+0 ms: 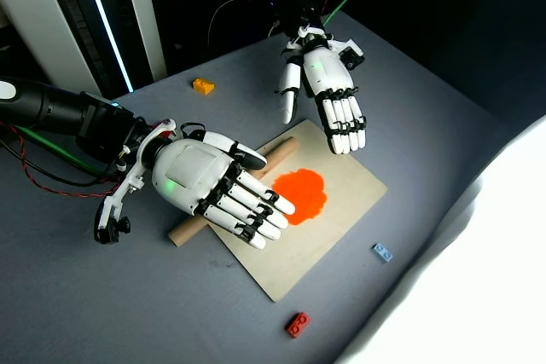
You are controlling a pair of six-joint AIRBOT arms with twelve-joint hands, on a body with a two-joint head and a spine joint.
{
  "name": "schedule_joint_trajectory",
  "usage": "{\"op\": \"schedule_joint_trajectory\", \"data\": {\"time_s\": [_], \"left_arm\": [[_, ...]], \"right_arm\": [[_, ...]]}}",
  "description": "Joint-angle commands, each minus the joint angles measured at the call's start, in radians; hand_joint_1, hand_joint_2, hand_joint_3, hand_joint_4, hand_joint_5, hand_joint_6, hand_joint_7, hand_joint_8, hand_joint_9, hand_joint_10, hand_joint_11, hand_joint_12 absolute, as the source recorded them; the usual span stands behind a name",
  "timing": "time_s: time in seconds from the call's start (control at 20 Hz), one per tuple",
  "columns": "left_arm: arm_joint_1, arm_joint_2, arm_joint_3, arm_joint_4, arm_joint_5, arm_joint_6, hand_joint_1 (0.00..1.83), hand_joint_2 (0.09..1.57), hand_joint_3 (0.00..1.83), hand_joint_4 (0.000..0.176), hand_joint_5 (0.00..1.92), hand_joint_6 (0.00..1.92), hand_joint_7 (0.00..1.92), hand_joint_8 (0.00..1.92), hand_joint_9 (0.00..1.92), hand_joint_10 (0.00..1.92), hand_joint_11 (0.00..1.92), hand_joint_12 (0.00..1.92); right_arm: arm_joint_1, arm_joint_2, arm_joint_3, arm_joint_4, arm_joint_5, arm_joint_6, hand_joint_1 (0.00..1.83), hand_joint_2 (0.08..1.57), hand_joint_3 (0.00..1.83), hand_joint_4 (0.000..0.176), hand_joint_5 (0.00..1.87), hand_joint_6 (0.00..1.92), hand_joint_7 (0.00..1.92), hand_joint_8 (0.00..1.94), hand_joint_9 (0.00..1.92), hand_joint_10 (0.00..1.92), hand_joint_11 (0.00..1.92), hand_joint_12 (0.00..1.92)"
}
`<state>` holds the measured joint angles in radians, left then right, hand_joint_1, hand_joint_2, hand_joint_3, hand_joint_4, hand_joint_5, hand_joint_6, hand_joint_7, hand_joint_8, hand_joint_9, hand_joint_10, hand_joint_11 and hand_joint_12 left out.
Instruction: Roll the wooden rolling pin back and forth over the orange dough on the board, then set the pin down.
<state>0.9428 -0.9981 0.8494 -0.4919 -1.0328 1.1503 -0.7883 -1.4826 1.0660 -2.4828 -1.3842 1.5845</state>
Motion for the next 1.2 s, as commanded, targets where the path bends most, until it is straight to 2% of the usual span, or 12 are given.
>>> {"op": "schedule_joint_trajectory", "data": {"time_s": [0.0,0.25,0.55,0.6,0.7,0.75,0.8,0.85,0.9,0.95,1.0,1.15], "left_arm": [[-0.016,0.025,-0.01,0.037,-0.077,0.009,0.0,1.39,0.0,0.0,0.1,0.0,0.14,0.0,0.1,0.0,0.0,0.22],[-0.069,0.135,-0.08,0.081,0.031,0.072,0.0,1.4,0.0,0.0,0.1,0.0,0.16,0.0,0.11,0.0,0.0,0.19],[-0.129,0.195,-0.135,0.125,0.109,0.094,0.0,1.43,0.0,0.0,0.38,0.04,0.51,0.04,0.45,0.08,0.0,1.04],[-0.143,0.204,-0.146,0.138,0.127,0.093,0.0,1.46,0.01,0.0,0.49,0.06,0.6,0.05,0.54,0.13,0.0,1.36],[-0.16,0.219,-0.16,0.144,0.146,0.097,0.07,1.49,0.0,0.0,0.61,0.06,0.7,0.12,0.4,0.85,0.05,1.65],[-0.174,0.228,-0.168,0.144,0.158,0.101,0.15,1.49,0.0,0.0,0.64,0.15,0.61,0.53,0.35,1.18,0.09,1.77],[-0.184,0.234,-0.173,0.146,0.165,0.106,0.15,1.49,0.0,0.0,0.64,0.15,0.61,0.53,0.35,1.18,0.09,1.77],[-0.207,0.246,-0.18,0.155,0.197,0.112,0.22,1.5,0.0,0.0,0.53,0.69,0.47,1.13,0.36,1.49,0.16,1.89],[-0.225,0.253,-0.182,0.165,0.218,0.113,0.22,1.5,0.0,0.0,0.53,0.69,0.47,1.13,0.36,1.49,0.16,1.89],[-0.245,0.256,-0.183,0.177,0.236,0.112,0.52,1.47,0.0,0.105,0.43,1.59,0.46,1.29,0.39,1.6,0.18,1.91],[-0.271,0.26,-0.184,0.191,0.268,0.111,0.61,1.47,0.0,0.102,0.41,1.78,0.49,1.39,0.41,1.66,0.21,1.92],[-0.321,0.264,-0.191,0.204,0.315,0.111,0.67,1.46,0.0,0.077,0.44,1.82,0.64,1.48,0.56,1.69,0.37,1.92]], "right_arm": [[0.012,0.009,-0.006,-0.084,-0.096,0.002,0.0,1.31,0.0,0.0,0.3,0.0,0.28,0.0,0.25,0.0,0.0,0.79],[0.015,0.045,-0.039,-0.084,-0.091,-0.001,0.0,1.31,0.0,0.0,0.3,0.0,0.29,0.0,0.26,0.0,0.0,0.79],[0.023,0.089,-0.053,-0.087,-0.088,0.0,0.0,1.31,0.0,0.0,0.57,0.08,0.63,0.06,0.59,0.14,0.0,1.36],[0.022,0.102,-0.058,-0.089,-0.085,0.003,0.02,1.32,0.0,0.0,0.68,0.09,0.78,0.03,0.61,0.48,0.05,1.52],[0.02,0.122,-0.065,-0.089,-0.074,0.014,0.1,1.32,0.0,0.0,0.76,0.26,0.93,0.09,0.63,0.83,0.2,1.55],[0.016,0.139,-0.071,-0.089,-0.058,0.023,0.13,1.31,0.0,0.0,0.74,0.5,0.97,0.18,0.65,0.95,0.25,1.58],[0.015,0.149,-0.075,-0.089,-0.051,0.026,0.13,1.31,0.0,0.0,0.74,0.5,0.97,0.18,0.65,0.95,0.25,1.58],[0.015,0.164,-0.08,-0.089,-0.044,0.038,0.2,1.31,0.0,0.0,0.64,0.91,0.83,0.77,0.63,1.24,0.33,1.7],[0.017,0.176,-0.083,-0.089,-0.04,0.044,0.2,1.31,0.0,0.0,0.64,0.91,0.83,0.77,0.63,1.24,0.33,1.7],[0.019,0.191,-0.087,-0.089,-0.032,0.052,0.2,1.32,0.0,0.0,0.61,1.08,0.72,1.09,0.57,1.41,0.34,1.76],[0.027,0.214,-0.093,-0.089,-0.001,0.062,0.23,1.33,0.0,0.0,0.6,1.2,0.65,1.34,0.52,1.58,0.37,1.86],[0.048,0.253,-0.102,-0.089,0.015,0.077,0.38,1.34,0.0,0.0,0.62,1.37,0.75,1.38,0.64,1.53,0.45,1.92]]}}
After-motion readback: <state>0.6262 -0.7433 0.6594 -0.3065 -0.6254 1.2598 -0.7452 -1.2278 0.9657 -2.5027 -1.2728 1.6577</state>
